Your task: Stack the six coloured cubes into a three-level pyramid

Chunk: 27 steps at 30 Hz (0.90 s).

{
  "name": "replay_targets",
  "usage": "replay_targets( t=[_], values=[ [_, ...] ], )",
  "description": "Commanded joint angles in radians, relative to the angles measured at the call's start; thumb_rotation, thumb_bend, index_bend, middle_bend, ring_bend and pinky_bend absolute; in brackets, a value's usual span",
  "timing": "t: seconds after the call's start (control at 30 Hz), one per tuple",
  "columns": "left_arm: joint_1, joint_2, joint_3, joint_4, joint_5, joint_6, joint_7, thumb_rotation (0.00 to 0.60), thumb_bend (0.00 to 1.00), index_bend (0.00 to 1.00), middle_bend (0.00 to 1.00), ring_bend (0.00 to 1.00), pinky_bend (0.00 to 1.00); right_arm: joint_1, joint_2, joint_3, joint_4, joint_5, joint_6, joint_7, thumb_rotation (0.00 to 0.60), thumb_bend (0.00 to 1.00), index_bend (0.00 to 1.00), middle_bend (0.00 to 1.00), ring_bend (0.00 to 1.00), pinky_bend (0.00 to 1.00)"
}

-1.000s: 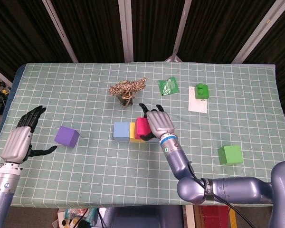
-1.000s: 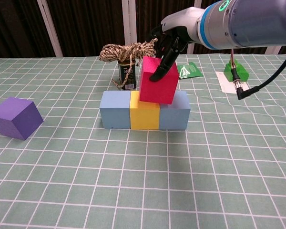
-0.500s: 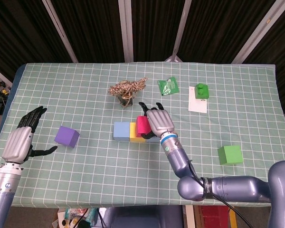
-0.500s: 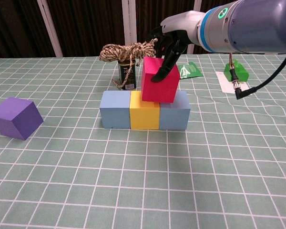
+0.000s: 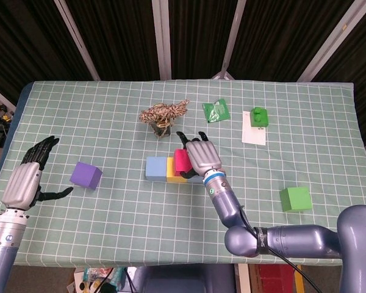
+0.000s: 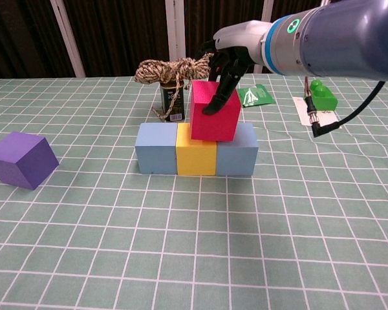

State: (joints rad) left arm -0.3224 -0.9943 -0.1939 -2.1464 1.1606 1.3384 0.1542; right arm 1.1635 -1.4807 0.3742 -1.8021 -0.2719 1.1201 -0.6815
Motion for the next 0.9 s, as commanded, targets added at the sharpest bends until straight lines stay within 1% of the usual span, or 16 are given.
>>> replay_targets(
  t=[0.03,0.9],
  values=[
    [0.000,0.001,0.001,0.000,-0.001,-0.002,0.000,0.600,0.16,0.00,0.00,0.00,0.00,0.004,-0.002,-0.006,0.003,-0.003,0.000,-0.006,0.600,0.23,0.02,0.44,0.26,0.00],
    [-0.002,0.007,0.001,-0.005,-0.009,-0.002,-0.001,0.600,0.16,0.00,0.00,0.00,0.00,0.023,-0.030,-0.020,0.018,0.007,0.032,-0.026,0.600,0.23,0.02,0.44,0.26,0.00]
  ],
)
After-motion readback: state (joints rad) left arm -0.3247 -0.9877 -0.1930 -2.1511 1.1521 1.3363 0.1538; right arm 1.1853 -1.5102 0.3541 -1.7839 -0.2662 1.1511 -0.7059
